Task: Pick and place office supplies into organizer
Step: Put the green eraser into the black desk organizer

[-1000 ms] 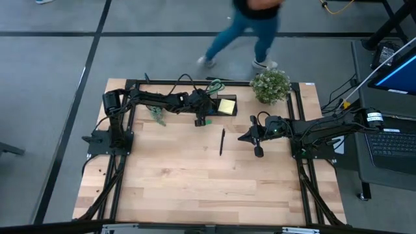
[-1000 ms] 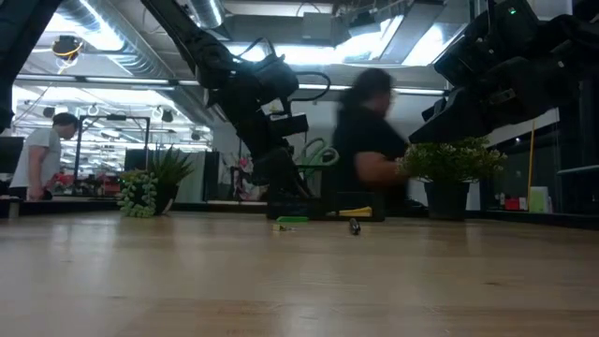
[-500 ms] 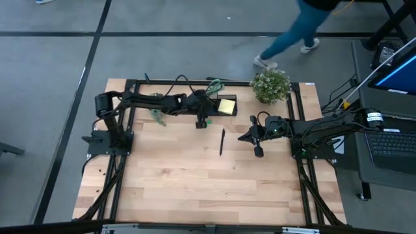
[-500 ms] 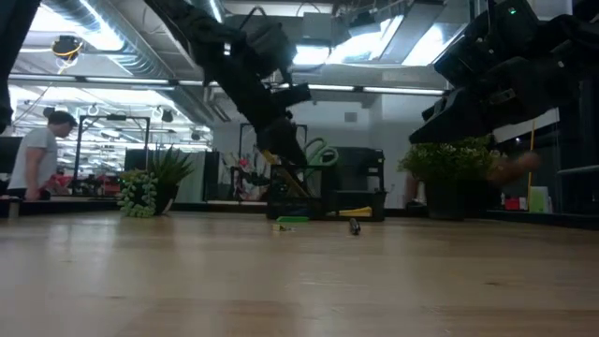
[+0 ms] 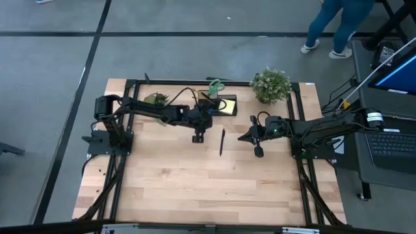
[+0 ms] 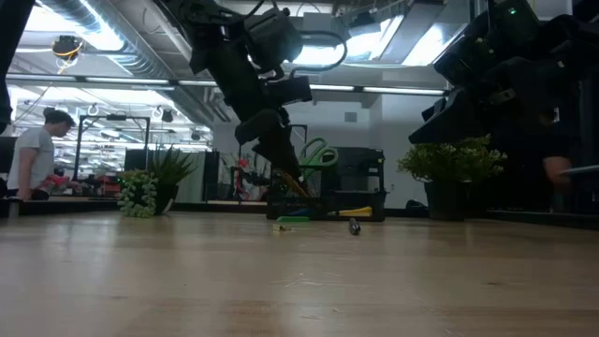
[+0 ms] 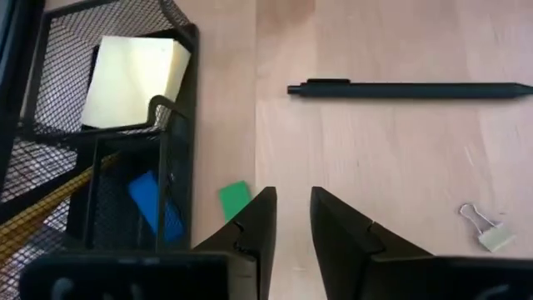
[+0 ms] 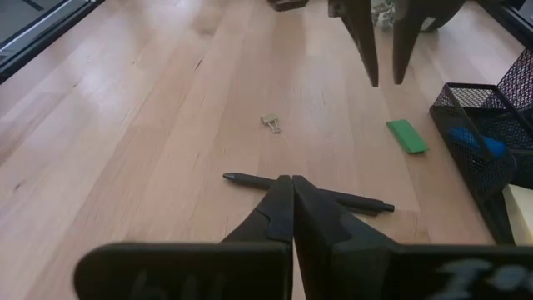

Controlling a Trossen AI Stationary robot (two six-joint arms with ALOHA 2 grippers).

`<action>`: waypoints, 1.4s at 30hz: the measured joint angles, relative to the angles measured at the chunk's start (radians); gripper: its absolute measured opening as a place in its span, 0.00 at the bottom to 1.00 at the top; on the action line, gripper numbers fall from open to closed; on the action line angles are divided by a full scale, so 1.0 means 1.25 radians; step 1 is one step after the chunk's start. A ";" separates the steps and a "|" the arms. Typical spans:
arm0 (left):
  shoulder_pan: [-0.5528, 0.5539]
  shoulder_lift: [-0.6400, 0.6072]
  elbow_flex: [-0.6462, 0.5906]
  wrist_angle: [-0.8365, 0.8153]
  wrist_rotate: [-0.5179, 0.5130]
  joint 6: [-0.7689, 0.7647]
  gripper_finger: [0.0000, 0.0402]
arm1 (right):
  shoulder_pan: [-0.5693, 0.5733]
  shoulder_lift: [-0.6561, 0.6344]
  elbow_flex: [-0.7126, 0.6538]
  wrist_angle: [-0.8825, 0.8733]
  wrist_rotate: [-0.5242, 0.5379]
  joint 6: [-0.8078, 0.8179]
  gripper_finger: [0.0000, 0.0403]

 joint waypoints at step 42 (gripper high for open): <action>0.075 0.135 0.001 0.042 0.008 -0.160 0.33 | 0.000 0.000 0.000 0.001 0.000 0.003 0.01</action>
